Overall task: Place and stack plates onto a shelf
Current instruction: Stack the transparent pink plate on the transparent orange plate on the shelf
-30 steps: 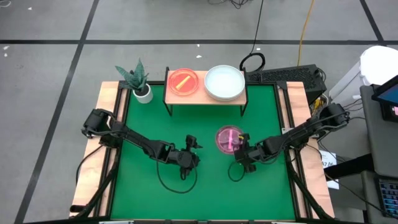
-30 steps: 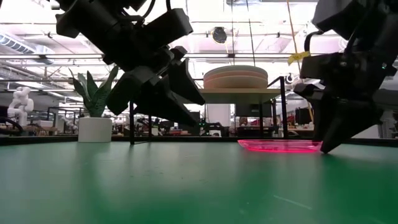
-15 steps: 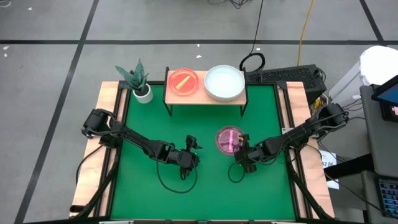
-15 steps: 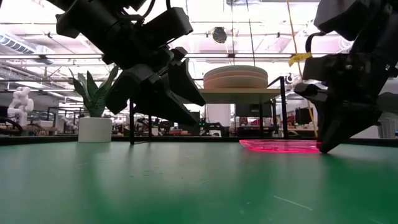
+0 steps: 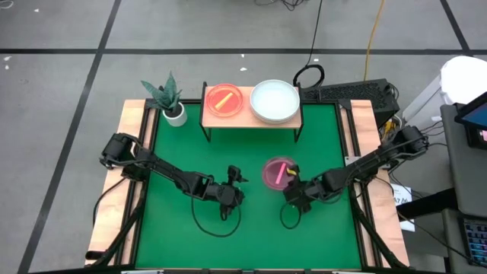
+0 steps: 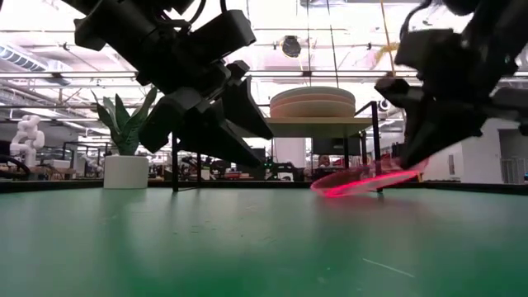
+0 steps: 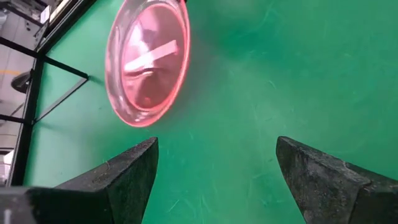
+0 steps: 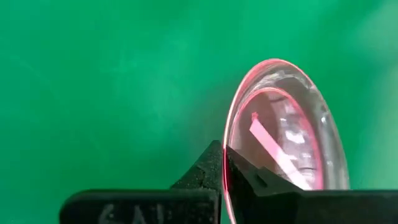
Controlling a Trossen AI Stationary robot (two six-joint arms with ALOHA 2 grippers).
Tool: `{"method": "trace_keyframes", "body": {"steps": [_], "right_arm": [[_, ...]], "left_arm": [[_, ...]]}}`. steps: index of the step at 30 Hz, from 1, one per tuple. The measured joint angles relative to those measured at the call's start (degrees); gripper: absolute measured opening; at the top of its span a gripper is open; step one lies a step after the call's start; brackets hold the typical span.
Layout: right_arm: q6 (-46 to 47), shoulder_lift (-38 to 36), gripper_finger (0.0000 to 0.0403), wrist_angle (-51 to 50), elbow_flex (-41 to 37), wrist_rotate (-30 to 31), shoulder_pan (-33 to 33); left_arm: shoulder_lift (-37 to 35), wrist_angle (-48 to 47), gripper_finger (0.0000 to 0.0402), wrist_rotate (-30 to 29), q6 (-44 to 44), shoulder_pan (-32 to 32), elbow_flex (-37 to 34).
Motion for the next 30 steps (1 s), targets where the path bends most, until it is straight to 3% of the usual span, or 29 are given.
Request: {"method": "trace_keyframes", "body": {"steps": [9, 20, 23, 30], "right_arm": [[-3.55, 0.38, 0.0, -1.91, 7.48, 0.01, 1.91], [-4.49, 0.36, 0.0, 0.31, 8.13, -1.6, 2.83], [-5.01, 0.36, 0.0, 2.23, 8.13, -1.77, 2.89], [-5.37, 0.36, 0.0, 5.67, 8.15, -6.29, 2.91]], "left_arm": [[0.0, 1.8, 0.0328, -2.87, 6.47, -1.2, 0.0], [-0.02, 4.85, 0.0325, -2.94, 12.94, -1.2, 0.0], [-0.02, 4.83, 0.0307, -2.94, 16.55, -0.98, 0.0], [-0.04, 4.78, 0.0221, -2.78, 24.18, 0.71, 0.0]]}}
